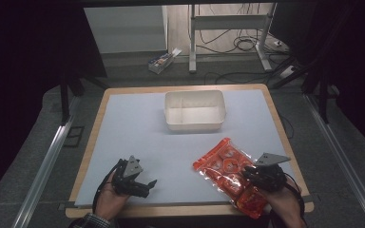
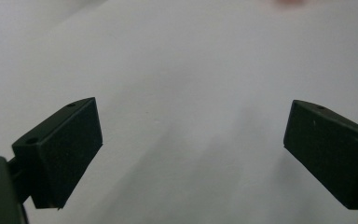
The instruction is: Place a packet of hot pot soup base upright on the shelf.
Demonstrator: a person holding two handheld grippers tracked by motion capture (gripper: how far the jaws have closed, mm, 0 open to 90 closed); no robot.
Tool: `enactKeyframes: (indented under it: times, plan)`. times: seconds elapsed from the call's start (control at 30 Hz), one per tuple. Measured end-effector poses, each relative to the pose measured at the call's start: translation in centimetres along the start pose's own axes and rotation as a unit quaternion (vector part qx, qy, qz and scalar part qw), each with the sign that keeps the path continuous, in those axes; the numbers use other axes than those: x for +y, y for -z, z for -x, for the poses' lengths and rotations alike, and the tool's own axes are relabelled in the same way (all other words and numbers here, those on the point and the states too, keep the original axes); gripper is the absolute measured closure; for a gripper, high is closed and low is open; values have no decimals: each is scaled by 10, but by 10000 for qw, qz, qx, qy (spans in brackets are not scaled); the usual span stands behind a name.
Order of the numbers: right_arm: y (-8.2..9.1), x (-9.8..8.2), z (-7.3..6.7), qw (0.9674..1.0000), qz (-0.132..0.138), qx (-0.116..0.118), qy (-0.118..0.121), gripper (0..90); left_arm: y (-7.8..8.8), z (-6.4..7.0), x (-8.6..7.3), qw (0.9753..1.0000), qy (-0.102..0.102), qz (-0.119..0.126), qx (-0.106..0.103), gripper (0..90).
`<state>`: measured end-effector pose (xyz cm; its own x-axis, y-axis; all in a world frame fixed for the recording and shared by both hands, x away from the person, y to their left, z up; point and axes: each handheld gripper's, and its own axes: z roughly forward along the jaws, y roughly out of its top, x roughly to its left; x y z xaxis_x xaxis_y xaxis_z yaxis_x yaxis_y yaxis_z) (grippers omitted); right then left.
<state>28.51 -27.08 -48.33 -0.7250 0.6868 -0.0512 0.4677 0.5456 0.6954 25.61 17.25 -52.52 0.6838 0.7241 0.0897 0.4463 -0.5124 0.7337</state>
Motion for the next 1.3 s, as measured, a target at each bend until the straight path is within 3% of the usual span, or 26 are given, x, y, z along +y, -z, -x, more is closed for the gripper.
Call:
enactKeyframes:
  times: [0.3,0.53,0.73,0.87,1.07,1.3]
  plan:
    - [-3,0,-1,10000,-52,-24,33,654,-1,1,-1,9999,-95,-10,60,45]
    - [-5,0,2,10000,-72,-41,-51,523,-2,1,-1,9998,-162,-30,88,45]
    - [-5,0,2,10000,-65,-48,-43,510,-1,2,-1,9998,-160,-27,82,45]
    - [-5,0,1,10000,-82,1,-23,552,-1,2,-1,9998,-169,-29,87,45]
    - [-4,2,-5,9998,-126,129,96,749,-1,2,-1,9998,-182,-32,78,45]
    - [-7,4,-13,9989,-219,397,146,886,-2,2,-1,9997,-207,-40,77,46]
